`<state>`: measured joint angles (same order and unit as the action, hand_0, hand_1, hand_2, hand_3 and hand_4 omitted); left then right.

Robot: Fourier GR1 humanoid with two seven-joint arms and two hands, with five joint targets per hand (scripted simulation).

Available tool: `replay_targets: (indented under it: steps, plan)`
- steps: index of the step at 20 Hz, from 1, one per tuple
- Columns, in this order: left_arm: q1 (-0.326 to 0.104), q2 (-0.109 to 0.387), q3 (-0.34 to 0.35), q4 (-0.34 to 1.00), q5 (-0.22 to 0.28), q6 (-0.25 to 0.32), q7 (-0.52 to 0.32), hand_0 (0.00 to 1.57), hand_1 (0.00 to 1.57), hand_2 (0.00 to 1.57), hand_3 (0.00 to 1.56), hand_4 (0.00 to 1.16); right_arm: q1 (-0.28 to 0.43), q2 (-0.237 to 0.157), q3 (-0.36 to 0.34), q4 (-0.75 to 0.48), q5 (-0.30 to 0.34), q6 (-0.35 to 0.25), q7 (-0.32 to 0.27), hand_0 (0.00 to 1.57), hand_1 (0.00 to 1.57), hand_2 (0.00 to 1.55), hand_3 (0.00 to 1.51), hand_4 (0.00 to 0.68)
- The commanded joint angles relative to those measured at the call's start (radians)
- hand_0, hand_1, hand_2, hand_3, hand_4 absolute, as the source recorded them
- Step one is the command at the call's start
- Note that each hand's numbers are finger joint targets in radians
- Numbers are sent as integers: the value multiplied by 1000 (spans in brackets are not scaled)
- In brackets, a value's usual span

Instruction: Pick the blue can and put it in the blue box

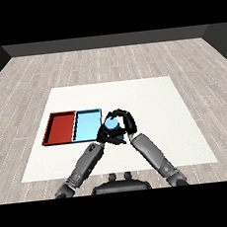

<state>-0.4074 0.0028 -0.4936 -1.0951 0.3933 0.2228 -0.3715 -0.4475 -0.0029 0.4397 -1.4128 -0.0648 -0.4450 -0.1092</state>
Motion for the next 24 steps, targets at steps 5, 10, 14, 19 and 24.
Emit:
replay_targets:
  steps: [5,10,14,19,24]
  plan:
    - [-31,-2,-54,-27,-18,124,125,0,0,0,0,476,-32,3,64,64,-126,-62,-70,1484,1484,1467,1394,592]
    - [-64,-2,-130,57,156,263,-16,434,434,622,497,571,28,2,76,10,-166,-38,-120,1473,1473,1456,1392,607]
    - [-78,-2,-90,123,287,137,-107,1571,1571,1571,1471,747,-26,2,75,-21,-191,-66,-58,1459,1459,1442,1395,626]
    - [-118,-2,-161,154,349,169,-184,1571,1571,1571,1497,955,-37,2,59,13,-211,-63,-82,1440,1440,1442,1392,618]
    - [-129,-2,-160,179,364,190,-290,1571,1571,1571,1527,1095,-14,3,37,-27,-252,-25,-69,1286,1286,1347,1292,473]
